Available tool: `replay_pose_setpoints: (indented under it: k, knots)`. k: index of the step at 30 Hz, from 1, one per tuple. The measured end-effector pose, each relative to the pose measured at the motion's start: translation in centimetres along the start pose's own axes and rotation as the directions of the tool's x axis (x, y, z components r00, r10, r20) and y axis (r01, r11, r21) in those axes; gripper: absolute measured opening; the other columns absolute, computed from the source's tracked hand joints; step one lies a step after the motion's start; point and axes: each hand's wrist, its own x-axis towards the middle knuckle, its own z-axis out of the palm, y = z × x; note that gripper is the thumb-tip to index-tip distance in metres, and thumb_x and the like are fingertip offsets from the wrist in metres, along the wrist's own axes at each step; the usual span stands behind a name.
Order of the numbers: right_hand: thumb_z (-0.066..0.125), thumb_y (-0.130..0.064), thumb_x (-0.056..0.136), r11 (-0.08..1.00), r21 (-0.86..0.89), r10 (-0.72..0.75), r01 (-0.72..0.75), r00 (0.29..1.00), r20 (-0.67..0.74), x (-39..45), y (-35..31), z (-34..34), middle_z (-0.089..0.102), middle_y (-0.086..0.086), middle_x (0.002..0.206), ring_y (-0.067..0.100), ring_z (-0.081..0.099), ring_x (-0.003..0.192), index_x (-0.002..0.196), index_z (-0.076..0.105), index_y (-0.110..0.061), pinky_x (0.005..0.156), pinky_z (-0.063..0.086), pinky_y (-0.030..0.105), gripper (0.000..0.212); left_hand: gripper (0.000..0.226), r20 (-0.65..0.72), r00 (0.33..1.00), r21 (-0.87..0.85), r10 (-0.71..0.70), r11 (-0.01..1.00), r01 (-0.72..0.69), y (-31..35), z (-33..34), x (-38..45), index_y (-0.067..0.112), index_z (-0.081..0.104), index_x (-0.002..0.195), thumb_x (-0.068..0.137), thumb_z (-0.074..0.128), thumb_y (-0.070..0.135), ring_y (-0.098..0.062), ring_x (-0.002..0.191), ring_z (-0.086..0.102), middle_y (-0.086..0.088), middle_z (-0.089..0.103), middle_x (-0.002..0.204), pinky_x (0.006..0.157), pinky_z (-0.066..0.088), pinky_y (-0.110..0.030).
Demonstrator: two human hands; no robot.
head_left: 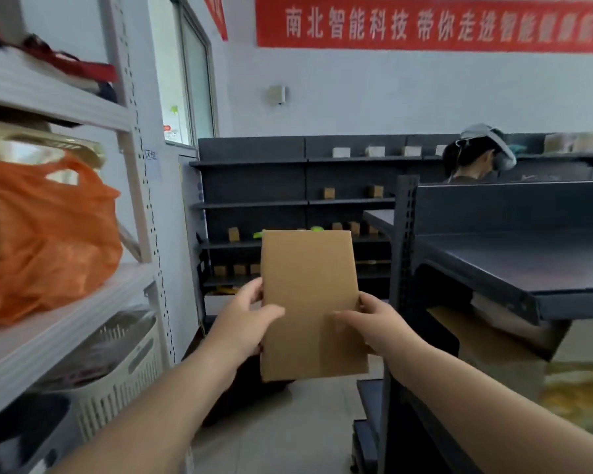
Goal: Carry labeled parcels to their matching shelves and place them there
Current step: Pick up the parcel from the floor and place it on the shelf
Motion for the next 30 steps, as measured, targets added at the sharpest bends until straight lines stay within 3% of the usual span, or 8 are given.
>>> replay_pose_setpoints:
  k: [4,7,12,15,20,26,28,30]
  knots:
    - [0.064,-0.028,0.082,0.998,-0.008,-0.064,0.064,0.998,0.006,-1.5,-4.2,-0.9,0.065,-0.002,0.110,0.020,0.061,0.099,0.119,0.057,-0.026,0.090,0.050,0.039,0.037,0.055,-0.010,0.998,-0.020,0.065,0.998,-0.065,4.0,-1.1,-1.4,0.026,0.036,0.140,0.089,0.052,0.009,-0.003,0.083,0.054,0.015,0.053,0.100,0.071,0.050,-0.026]
    - [0.062,-0.029,0.083,0.994,-0.006,-0.113,0.113,0.994,0.008,-3.1,-6.5,-1.4,0.065,-0.005,0.108,0.019,0.061,0.099,0.114,0.057,-0.032,0.091,0.050,0.040,0.031,0.059,-0.035,0.995,-0.017,0.098,0.995,-0.099,6.1,-2.0,-2.5,0.026,0.033,0.142,0.088,0.054,0.012,-0.014,0.103,0.054,0.010,0.049,0.121,0.091,0.049,-0.038]
    - [0.050,-0.032,0.092,0.976,0.031,-0.215,0.214,0.977,0.005,-5.6,-10.0,-2.3,0.062,-0.014,0.107,0.007,0.058,0.095,0.133,0.048,-0.030,0.087,0.043,0.032,0.041,0.059,-0.077,0.981,-0.027,0.177,0.983,-0.180,9.3,-3.2,-3.8,0.027,0.033,0.141,0.087,0.055,0.015,-0.014,0.105,0.056,0.009,0.049,0.129,0.091,0.050,-0.041]
    - [0.043,-0.039,0.094,0.975,0.078,-0.206,0.207,0.978,-0.016,-6.8,-11.4,-2.8,0.056,-0.011,0.126,0.013,0.052,0.115,0.139,0.040,-0.030,0.099,0.039,0.036,0.046,0.059,-0.086,0.968,-0.015,0.235,0.971,-0.237,10.9,-3.7,-4.7,0.028,0.033,0.141,0.087,0.055,0.018,-0.017,0.114,0.051,0.003,0.042,0.143,0.097,0.046,-0.040]
    - [0.044,-0.029,0.095,0.918,0.083,-0.374,0.388,0.916,-0.143,-7.9,-12.6,-3.1,0.066,-0.012,0.112,0.009,0.057,0.110,0.125,0.058,-0.027,0.096,0.045,0.032,0.033,0.056,-0.127,0.939,-0.046,0.318,0.944,-0.326,12.8,-4.2,-5.8,0.027,0.032,0.141,0.089,0.053,0.017,-0.007,0.095,0.049,0.009,0.043,0.131,0.071,0.043,-0.025]
    - [0.061,-0.011,0.086,0.782,0.131,-0.562,0.610,0.780,-0.276,-9.6,-13.0,-1.8,0.059,-0.011,0.108,0.010,0.056,0.108,0.092,0.067,-0.036,0.099,0.045,0.030,0.027,0.051,-0.177,0.945,-0.199,0.276,0.930,-0.309,11.9,-4.6,-6.8,0.027,0.037,0.137,0.090,0.054,0.016,0.002,0.088,0.052,0.009,0.053,0.123,0.085,0.049,-0.038]
    - [0.063,-0.016,0.084,0.779,0.037,-0.593,0.626,0.755,-0.280,-10.2,-13.1,-1.4,0.052,-0.010,0.119,0.008,0.048,0.115,0.100,0.065,-0.038,0.101,0.040,0.029,0.026,0.049,-0.188,0.952,-0.259,0.242,0.922,-0.286,11.3,-4.8,-7.1,0.027,0.039,0.136,0.090,0.053,0.015,0.001,0.089,0.053,0.011,0.055,0.114,0.087,0.049,-0.040]
    - [0.068,-0.026,0.079,0.813,-0.094,-0.575,0.575,0.766,-0.289,-10.5,-12.9,-1.2,0.040,-0.007,0.136,0.009,0.039,0.125,0.124,0.052,-0.032,0.104,0.034,0.029,0.048,0.048,-0.205,0.957,-0.308,0.205,0.915,-0.261,10.6,-5.1,-7.4,0.028,0.041,0.134,0.090,0.054,0.015,-0.002,0.090,0.053,0.011,0.057,0.112,0.086,0.048,-0.041]
